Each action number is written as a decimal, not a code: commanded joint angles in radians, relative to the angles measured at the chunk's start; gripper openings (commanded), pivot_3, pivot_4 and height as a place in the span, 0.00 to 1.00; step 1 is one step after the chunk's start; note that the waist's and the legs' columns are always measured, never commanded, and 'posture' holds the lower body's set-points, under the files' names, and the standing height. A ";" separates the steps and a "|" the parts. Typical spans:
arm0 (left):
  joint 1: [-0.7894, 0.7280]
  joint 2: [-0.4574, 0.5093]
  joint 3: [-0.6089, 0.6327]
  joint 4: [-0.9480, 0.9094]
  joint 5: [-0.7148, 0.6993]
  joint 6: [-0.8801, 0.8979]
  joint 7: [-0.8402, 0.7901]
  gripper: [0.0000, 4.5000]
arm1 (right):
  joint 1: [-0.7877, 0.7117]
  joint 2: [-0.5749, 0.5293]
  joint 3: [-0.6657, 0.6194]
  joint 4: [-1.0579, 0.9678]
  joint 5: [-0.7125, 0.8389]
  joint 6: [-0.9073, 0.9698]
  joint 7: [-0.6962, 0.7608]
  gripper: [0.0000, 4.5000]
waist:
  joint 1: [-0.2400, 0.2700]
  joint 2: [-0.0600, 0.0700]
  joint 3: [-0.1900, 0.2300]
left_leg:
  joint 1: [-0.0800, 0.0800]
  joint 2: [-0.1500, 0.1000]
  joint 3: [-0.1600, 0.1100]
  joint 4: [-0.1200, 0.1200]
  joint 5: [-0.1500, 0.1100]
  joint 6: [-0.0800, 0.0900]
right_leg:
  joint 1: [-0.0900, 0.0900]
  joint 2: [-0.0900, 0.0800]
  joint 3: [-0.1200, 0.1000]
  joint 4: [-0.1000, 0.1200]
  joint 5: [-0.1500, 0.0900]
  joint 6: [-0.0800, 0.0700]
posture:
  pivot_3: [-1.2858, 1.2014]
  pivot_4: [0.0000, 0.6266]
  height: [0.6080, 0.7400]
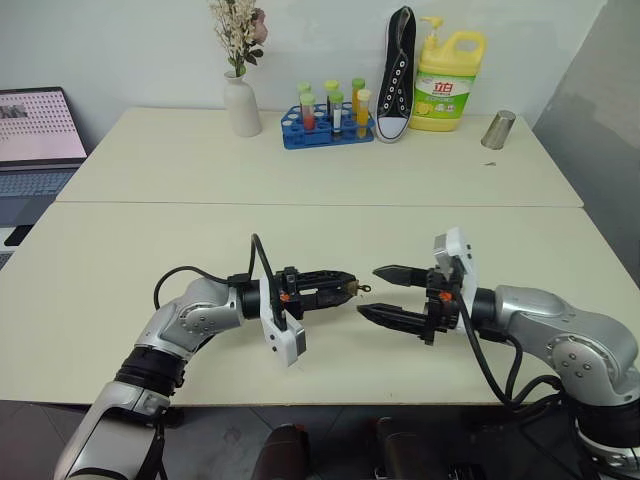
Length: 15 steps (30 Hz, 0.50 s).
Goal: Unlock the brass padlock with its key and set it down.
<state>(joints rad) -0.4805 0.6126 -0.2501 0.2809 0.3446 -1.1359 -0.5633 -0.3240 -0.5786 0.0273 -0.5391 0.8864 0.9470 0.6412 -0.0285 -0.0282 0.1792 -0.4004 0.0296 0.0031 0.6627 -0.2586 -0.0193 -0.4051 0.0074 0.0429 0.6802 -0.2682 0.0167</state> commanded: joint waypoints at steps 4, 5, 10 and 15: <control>0.010 0.015 0.003 -0.036 0.006 -0.009 0.034 0.21 | -0.028 0.007 0.001 0.014 0.015 0.002 0.015 1.00 | 0.000 0.000 0.000 | 0.000 0.000 0.000 0.000 0.000 0.000 | 0.000 0.000 0.000 0.000 0.000 0.000 | 0.52 0.24 1.00; 0.010 0.016 0.004 -0.037 0.008 -0.007 0.036 0.21 | -0.029 0.007 0.002 0.016 0.015 0.003 0.015 1.00 | 0.000 0.000 0.000 | 0.000 0.000 0.000 0.000 0.000 0.000 | 0.000 0.000 0.000 0.000 0.000 0.000 | 0.52 0.24 1.00; 0.009 0.022 0.005 -0.044 0.009 -0.001 0.042 0.21 | -0.028 0.012 0.008 0.025 0.014 0.006 0.015 0.72 | 0.000 0.000 0.000 | 0.000 0.000 0.000 0.000 0.000 0.000 | 0.000 0.000 0.000 0.000 0.000 0.000 | 0.52 0.24 1.00; 0.007 0.027 0.004 -0.046 0.013 0.000 0.047 0.21 | -0.035 0.019 0.022 0.036 0.003 0.003 0.013 0.29 | 0.000 0.000 0.000 | 0.000 0.000 0.000 0.000 0.000 0.000 | 0.000 0.000 0.000 0.000 0.000 0.000 | 0.52 0.24 1.00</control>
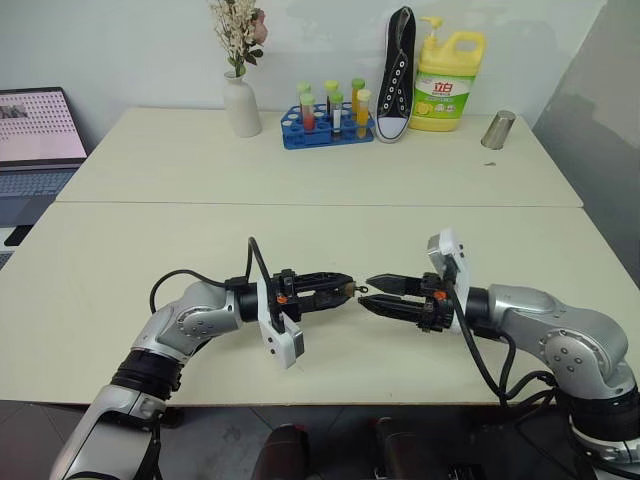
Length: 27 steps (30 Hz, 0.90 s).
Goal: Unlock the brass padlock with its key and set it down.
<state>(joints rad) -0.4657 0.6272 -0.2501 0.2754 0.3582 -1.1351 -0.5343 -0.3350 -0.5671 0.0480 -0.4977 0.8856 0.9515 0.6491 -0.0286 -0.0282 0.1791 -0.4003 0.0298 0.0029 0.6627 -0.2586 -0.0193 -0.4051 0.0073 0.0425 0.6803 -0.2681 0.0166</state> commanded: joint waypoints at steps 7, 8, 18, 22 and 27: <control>-0.004 0.015 0.002 -0.057 -0.002 0.009 0.018 0.21 | -0.035 0.012 0.010 0.002 0.010 0.006 0.008 0.00 | 0.000 0.000 0.000 | 0.000 0.000 0.000 0.000 0.000 0.000 | 0.000 0.000 0.000 0.000 0.001 -0.001 | 0.52 0.24 1.00; -0.003 0.015 0.002 -0.059 -0.001 0.011 0.018 0.21 | -0.039 0.012 0.009 0.005 0.015 0.010 0.009 0.00 | 0.000 0.000 0.000 | 0.000 0.000 0.000 0.000 0.000 0.000 | 0.000 0.000 0.000 0.000 0.001 -0.001 | 0.52 0.24 1.00; -0.001 0.020 -0.006 -0.075 0.023 0.004 0.025 0.21 | -0.168 0.052 -0.122 0.172 0.319 0.310 -0.123 0.00 | -0.001 0.000 0.000 | 0.000 0.000 0.000 0.000 0.000 0.000 | 0.000 0.000 0.000 0.000 0.001 -0.003 | 0.52 0.24 1.00; -0.001 0.025 -0.015 -0.077 0.037 -0.013 0.034 0.21 | -0.239 0.069 -0.174 0.307 0.515 0.437 -0.269 0.00 | 0.000 0.000 0.000 | 0.000 0.001 0.000 0.000 0.000 0.000 | 0.000 -0.001 0.000 0.000 0.002 -0.003 | 0.52 0.24 1.00; 0.004 0.028 -0.019 -0.085 0.054 -0.021 0.049 0.21 | -0.299 0.087 -0.167 0.451 0.713 0.472 -0.445 0.00 | -0.001 0.000 0.000 | 0.000 0.000 0.000 0.000 0.000 0.000 | 0.000 -0.001 0.000 0.000 0.002 -0.003 | 0.52 0.24 1.00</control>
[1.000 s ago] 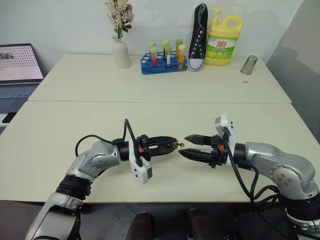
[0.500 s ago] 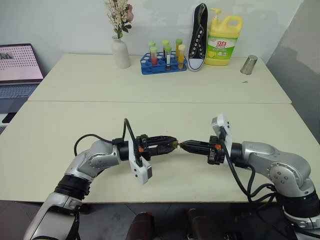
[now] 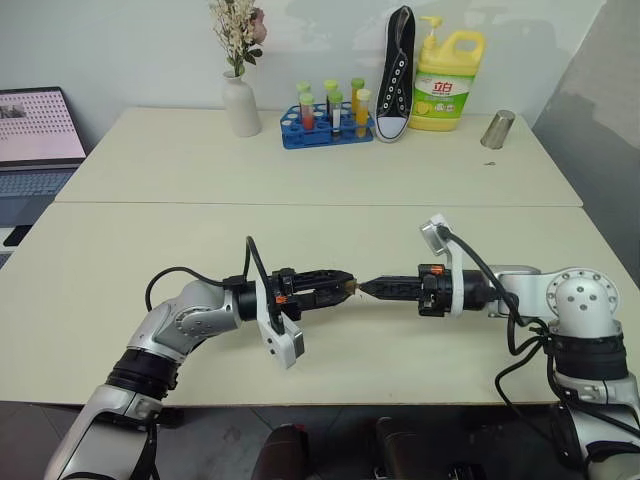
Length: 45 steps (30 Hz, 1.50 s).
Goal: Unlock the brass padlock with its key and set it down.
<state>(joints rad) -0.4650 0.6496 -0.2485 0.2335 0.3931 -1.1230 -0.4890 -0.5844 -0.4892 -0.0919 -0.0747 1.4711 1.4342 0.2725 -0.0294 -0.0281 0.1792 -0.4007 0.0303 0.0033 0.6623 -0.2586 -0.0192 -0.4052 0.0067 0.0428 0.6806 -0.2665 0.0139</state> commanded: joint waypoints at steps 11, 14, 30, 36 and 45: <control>0.024 0.015 -0.019 -0.066 0.021 -0.011 0.023 0.21 | -0.042 -0.008 0.009 -0.070 0.128 -0.078 -0.116 0.04 | -0.002 0.000 0.000 | -0.001 0.000 -0.001 0.000 0.000 0.000 | -0.001 0.000 0.000 0.000 0.000 0.000 | 0.52 0.24 1.00; 0.026 0.015 -0.016 -0.072 0.022 -0.002 0.025 0.21 | -0.016 -0.058 0.023 -0.200 0.018 -0.114 0.001 0.22 | -0.001 0.000 0.000 | -0.001 0.000 0.000 -0.001 0.000 0.000 | -0.001 0.000 0.000 -0.001 0.000 0.000 | 0.52 0.24 1.00; 0.032 0.006 -0.016 -0.092 0.015 0.047 0.036 0.21 | 0.186 -0.084 0.201 -0.455 -0.502 -0.442 0.219 1.00 | -0.002 0.000 0.000 | 0.000 0.001 0.000 0.000 0.000 0.000 | -0.001 0.001 0.000 0.000 -0.003 0.005 | 0.52 0.24 1.00; 0.033 0.008 -0.014 -0.093 0.015 0.054 0.036 0.21 | 0.173 -0.040 0.198 -0.416 -0.519 -0.439 0.241 1.00 | 0.000 0.000 0.000 | 0.000 0.000 0.000 0.000 0.000 0.000 | -0.001 0.000 0.000 -0.001 -0.002 0.003 | 0.52 0.24 1.00; 0.045 0.007 -0.013 -0.104 0.015 0.066 0.040 0.21 | 0.157 -0.049 0.212 -0.398 -0.556 -0.434 0.308 0.55 | 0.000 0.000 0.000 | 0.000 0.000 -0.001 0.000 0.000 0.000 | -0.001 0.000 -0.001 0.000 -0.002 0.004 | 0.52 0.24 1.00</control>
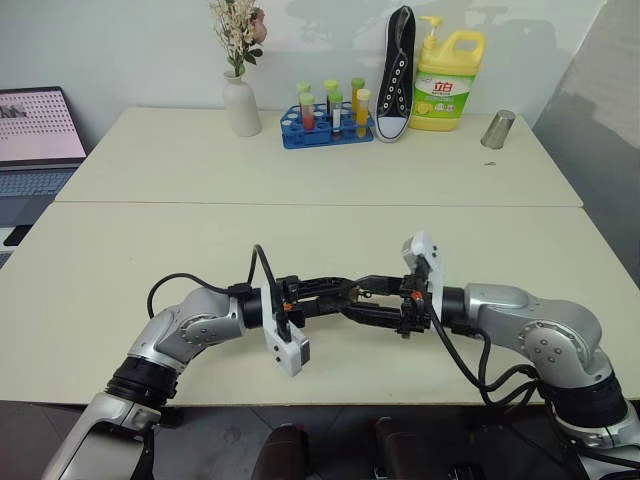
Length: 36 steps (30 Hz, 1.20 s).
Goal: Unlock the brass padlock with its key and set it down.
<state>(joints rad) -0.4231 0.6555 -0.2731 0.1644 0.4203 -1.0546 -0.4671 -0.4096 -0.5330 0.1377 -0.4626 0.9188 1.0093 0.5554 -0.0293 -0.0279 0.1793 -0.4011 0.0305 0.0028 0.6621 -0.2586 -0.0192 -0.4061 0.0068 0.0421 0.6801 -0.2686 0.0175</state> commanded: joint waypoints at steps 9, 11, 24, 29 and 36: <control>0.009 0.000 0.011 -0.038 -0.011 -0.002 0.019 0.21 | -0.024 0.002 -0.034 0.000 0.011 0.004 0.044 0.03 | 0.000 0.000 0.000 | 0.000 0.000 0.000 0.000 0.000 0.000 | 0.000 0.000 0.000 0.000 0.000 0.000 | 0.52 0.24 1.00; 0.010 0.000 0.011 -0.038 -0.010 -0.002 0.019 0.21 | -0.024 0.001 -0.032 -0.001 0.008 0.004 0.049 0.03 | 0.000 0.000 0.000 | 0.000 0.000 0.000 0.000 0.000 0.000 | 0.000 0.000 0.000 0.000 0.000 0.000 | 0.52 0.24 1.00; 0.055 0.031 -0.021 -0.008 -0.125 0.051 -0.051 0.64 | -0.016 0.006 -0.030 -0.006 -0.010 -0.011 0.060 0.03 | 0.000 0.000 0.000 | 0.000 0.000 0.000 0.000 0.000 0.000 | 0.000 0.000 0.000 0.000 0.000 0.000 | 0.52 0.24 1.00; 0.154 -0.002 0.012 -0.095 -0.290 0.226 -0.060 0.98 | -0.012 -0.009 -0.050 0.004 -0.035 -0.027 0.063 0.03 | -0.002 0.000 0.000 | 0.000 0.000 0.000 0.000 0.000 0.000 | 0.000 0.000 0.000 0.000 0.000 0.000 | 0.52 0.24 1.00; 0.315 -0.047 0.088 -0.371 -0.516 0.621 -0.053 1.00 | 0.003 -0.065 -0.094 0.018 -0.076 -0.057 0.094 0.03 | -0.001 0.000 0.000 | 0.000 0.000 0.000 0.000 0.000 0.000 | 0.000 -0.001 0.000 0.000 -0.001 0.001 | 0.52 0.24 1.00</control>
<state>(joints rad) -0.1082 0.6092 -0.2301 -0.1362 -0.0317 -0.5151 -0.5305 -0.4060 -0.5870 0.0811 -0.4267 0.8444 0.9842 0.6252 -0.0304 -0.0280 0.1793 -0.4009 0.0306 0.0022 0.6622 -0.2586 -0.0192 -0.4060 0.0061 0.0418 0.6802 -0.2693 0.0187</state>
